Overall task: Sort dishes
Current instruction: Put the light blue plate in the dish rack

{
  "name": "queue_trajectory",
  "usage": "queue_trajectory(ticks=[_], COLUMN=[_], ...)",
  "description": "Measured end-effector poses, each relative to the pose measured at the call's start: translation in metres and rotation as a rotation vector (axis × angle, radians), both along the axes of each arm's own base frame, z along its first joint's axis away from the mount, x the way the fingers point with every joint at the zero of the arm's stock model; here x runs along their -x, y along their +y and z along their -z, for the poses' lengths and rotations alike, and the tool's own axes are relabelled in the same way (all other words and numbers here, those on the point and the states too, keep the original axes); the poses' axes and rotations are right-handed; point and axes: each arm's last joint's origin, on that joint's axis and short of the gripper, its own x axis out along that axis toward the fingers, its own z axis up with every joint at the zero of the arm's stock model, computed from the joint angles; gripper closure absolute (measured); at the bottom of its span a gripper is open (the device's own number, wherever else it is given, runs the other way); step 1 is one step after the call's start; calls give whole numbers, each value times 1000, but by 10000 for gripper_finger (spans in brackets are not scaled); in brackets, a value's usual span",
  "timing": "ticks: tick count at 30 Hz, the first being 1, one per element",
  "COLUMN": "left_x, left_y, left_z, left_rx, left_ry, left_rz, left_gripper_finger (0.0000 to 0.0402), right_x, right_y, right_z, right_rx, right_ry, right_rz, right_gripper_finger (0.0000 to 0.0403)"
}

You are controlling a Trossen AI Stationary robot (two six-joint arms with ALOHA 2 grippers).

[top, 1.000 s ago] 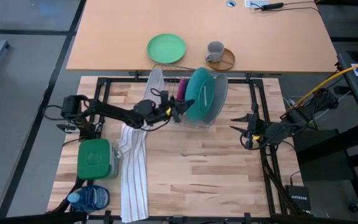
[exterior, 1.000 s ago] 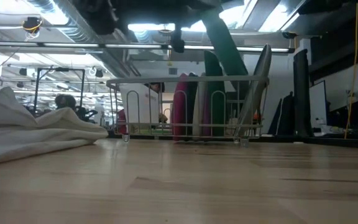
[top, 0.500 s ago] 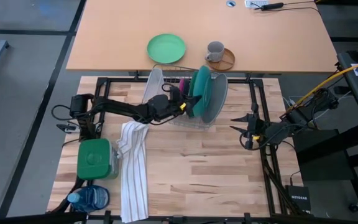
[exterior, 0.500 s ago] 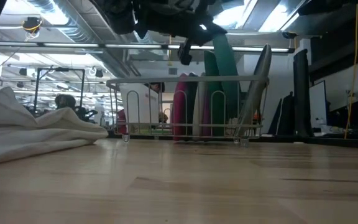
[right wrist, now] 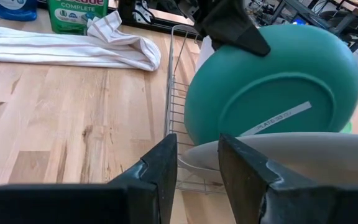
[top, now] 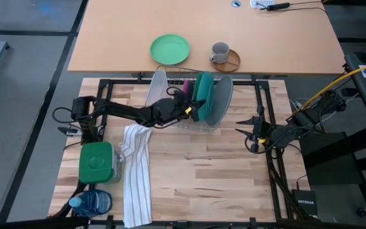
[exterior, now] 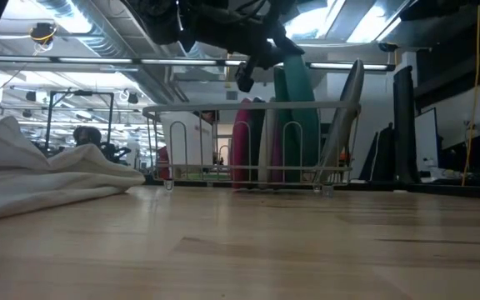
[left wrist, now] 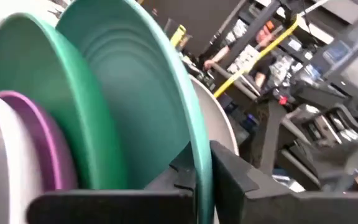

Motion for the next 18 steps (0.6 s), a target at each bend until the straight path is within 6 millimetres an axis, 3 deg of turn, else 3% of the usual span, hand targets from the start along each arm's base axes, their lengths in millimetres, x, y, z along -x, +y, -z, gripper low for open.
queue_trajectory(ticks=[10,18], left_x=[1,1], left_y=[4,4], left_z=[0,-1], left_rx=[5,70], left_ry=[-3,-49], left_rz=[-62,-58], left_gripper_finger=[326,305], right_x=[0,0], right_y=[0,0], right_z=[0,0], right_rx=[-2,-4], right_ry=[-1,-3], right_rz=[0,0], right_gripper_finger=[281,281])
